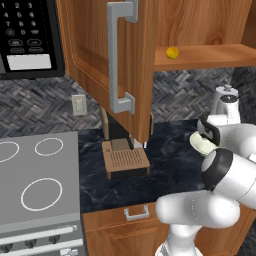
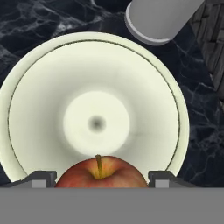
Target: Open the cabinet. Pick the apple and mango from the cabinet and place them into the bowl. Then close the cabinet.
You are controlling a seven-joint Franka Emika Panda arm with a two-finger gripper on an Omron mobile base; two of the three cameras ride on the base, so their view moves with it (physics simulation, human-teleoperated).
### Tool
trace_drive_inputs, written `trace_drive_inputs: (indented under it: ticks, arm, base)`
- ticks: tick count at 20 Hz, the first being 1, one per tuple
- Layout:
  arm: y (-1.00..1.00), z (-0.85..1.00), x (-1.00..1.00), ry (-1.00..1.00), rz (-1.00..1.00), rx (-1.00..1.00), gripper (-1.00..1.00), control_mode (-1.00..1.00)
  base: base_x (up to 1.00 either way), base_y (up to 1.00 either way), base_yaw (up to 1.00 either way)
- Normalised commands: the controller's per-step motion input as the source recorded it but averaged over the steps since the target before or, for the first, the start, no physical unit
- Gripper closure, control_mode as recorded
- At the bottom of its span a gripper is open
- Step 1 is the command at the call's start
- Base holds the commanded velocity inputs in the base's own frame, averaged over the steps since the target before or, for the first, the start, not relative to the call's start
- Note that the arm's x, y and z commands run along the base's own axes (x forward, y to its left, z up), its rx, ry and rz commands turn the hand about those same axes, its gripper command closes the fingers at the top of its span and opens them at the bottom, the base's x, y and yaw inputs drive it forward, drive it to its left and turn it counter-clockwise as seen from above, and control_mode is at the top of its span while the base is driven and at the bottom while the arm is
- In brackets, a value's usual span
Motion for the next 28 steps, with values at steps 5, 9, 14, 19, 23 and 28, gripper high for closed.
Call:
trace_drive_inputs:
  ticks: [5, 9, 14, 19, 23, 28]
  arm:
    - [-0.07, -0.17, 0.09, 0.0, 0.0, 0.0, 1.0, -1.0]
    - [-0.08, -0.17, 0.05, 0.0, 0.0, 0.0, 1.0, -1.0]
    - [-0.05, -0.2, 0.07, 0.0, 0.0, 0.0, 1.0, -1.0]
    - [-0.05, -0.15, 0.09, 0.0, 0.0, 0.0, 1.0, -1.0]
    - [-0.03, -0.12, 0.14, 0.0, 0.0, 0.0, 1.0, -1.0]
    - [0.0, -0.05, 0.16, 0.0, 0.0, 0.0, 1.0, -1.0]
  base:
    - [0.0, 0.0, 0.0]
    - [0.0, 0.0, 0.0]
    - [0.0, 0.0, 0.0]
    - [0.0, 0.0, 0.0]
    - [0.0, 0.0, 0.0]
    - [0.0, 0.0, 0.0]
